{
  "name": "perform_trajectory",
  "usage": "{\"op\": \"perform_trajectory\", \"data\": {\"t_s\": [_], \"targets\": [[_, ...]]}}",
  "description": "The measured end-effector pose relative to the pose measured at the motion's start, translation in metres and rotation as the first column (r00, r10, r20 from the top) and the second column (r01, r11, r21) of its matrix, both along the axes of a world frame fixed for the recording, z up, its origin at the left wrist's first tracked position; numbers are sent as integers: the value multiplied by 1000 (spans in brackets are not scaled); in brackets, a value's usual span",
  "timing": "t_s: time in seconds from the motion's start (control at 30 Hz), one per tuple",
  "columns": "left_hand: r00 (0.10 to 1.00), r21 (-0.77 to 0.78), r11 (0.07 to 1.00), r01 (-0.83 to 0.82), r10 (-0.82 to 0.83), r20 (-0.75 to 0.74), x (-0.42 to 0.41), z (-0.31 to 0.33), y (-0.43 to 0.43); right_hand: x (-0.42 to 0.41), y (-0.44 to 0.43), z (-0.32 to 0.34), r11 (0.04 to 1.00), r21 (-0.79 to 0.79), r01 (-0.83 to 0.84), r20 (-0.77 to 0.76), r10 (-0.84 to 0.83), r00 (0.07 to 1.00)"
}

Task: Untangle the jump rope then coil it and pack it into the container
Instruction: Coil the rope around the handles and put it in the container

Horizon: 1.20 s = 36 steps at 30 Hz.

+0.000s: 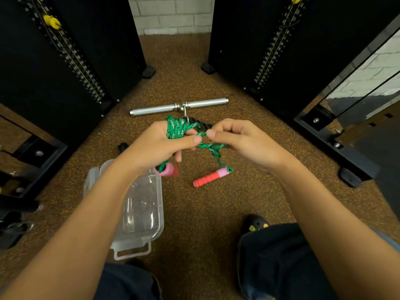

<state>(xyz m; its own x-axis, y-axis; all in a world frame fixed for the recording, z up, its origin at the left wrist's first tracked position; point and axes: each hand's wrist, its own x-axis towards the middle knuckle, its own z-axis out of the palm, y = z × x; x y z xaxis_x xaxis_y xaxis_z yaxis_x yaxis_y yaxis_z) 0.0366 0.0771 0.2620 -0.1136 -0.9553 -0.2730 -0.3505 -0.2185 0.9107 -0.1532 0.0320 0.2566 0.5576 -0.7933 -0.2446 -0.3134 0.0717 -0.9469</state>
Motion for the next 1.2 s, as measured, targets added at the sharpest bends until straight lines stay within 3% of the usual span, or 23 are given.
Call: {"op": "perform_trajectory", "data": {"t_s": [0.1,0.17,0.37,0.6,0.8,1.0,1.1,1.2], "targets": [[998,23,999,-42,43,-40,3,1,0,0,-2,0,971,237,37,184,-82,979],[992,39,997,-70,74,-98,3,0,0,0,-2,0,951,308,-3,259,-81,962],[954,65,983,-169,180,-240,0,0,0,-2,0,-1,975,161,-152,249,109,962],[955,41,977,-207,211,-209,3,-2,-1,-4,-2,2,999,40,-12,139,6,990],[971,39,984,-175,179,-157,-1,-4,-2,-7,-2,3,999,-50,1,12,0,1000],[971,48,982,-182,188,-149,-1,-7,-2,0,-2,2,984,157,84,241,-121,963],[982,-14,985,-174,172,-80,2,-7,-2,-2,-1,4,990,141,14,239,-48,970],[991,-25,991,-133,133,-21,3,-8,0,-4,2,8,993,-15,-117,119,118,986]]}}
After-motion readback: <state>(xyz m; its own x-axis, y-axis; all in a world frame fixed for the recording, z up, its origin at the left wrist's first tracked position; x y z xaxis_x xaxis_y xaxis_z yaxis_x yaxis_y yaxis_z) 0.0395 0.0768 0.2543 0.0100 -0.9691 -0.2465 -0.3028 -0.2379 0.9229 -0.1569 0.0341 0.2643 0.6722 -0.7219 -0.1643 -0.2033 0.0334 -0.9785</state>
